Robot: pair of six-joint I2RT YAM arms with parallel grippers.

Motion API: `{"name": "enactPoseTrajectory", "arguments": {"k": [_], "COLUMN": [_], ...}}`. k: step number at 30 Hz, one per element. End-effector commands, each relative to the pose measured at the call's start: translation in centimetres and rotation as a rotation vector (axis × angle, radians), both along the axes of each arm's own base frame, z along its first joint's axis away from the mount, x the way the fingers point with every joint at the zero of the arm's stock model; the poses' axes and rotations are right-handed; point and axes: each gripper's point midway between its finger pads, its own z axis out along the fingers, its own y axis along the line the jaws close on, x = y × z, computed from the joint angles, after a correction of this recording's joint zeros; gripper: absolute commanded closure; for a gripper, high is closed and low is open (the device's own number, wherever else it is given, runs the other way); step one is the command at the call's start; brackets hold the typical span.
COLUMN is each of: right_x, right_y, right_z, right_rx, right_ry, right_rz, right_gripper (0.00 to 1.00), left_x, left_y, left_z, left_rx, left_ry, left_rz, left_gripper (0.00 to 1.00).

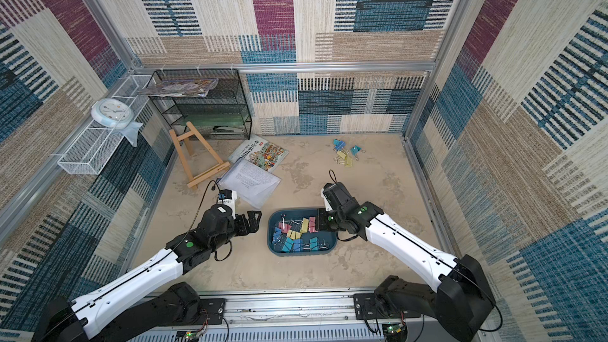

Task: Put the binder clips in the storage box
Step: Place the binder clip in the storage box.

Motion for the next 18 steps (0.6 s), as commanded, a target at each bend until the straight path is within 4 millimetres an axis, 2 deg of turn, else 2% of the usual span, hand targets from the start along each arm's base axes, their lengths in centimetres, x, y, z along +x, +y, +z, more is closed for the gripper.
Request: {"name": "enactPoseTrajectory", "arguments": {"k": [1, 7, 11, 14, 18], "right_x": [-0.4, -1.8, -2.1, -1.8, -0.3], "right_y": [0.1, 2.1, 2.4, 2.2, 2.0], "right_z": [-1.1, -3.5, -4.8, -4.7, -2.5], "right_rx": [-0.043, -0.047, -0.069, -0.088, -0.091], "right_ry": [0.006, 0.064, 0.093, 0.084, 0.001], "right_rz": [0.017, 0.091, 0.098, 0.089, 0.054], "right_gripper": [1.0, 1.0, 1.0, 0.9, 0.73], "left_x": [0.1, 0.2, 0.2, 0.2, 0.2], "left_y": [0.1, 0.0, -0.1, 0.0, 0.0], "left_z": [0.1, 0.3, 0.3, 0.2, 0.2], "left_rx": [-0.009, -0.009, -0.009, -0.006, -0.003], "left_ry": [-0.004, -0.005, -0.003, -0.004, -0.006], "left_rz": [0.014, 0.009, 0.008, 0.01, 0.009], "left_gripper": [0.0, 0.0, 0.01, 0.0, 0.01]}}
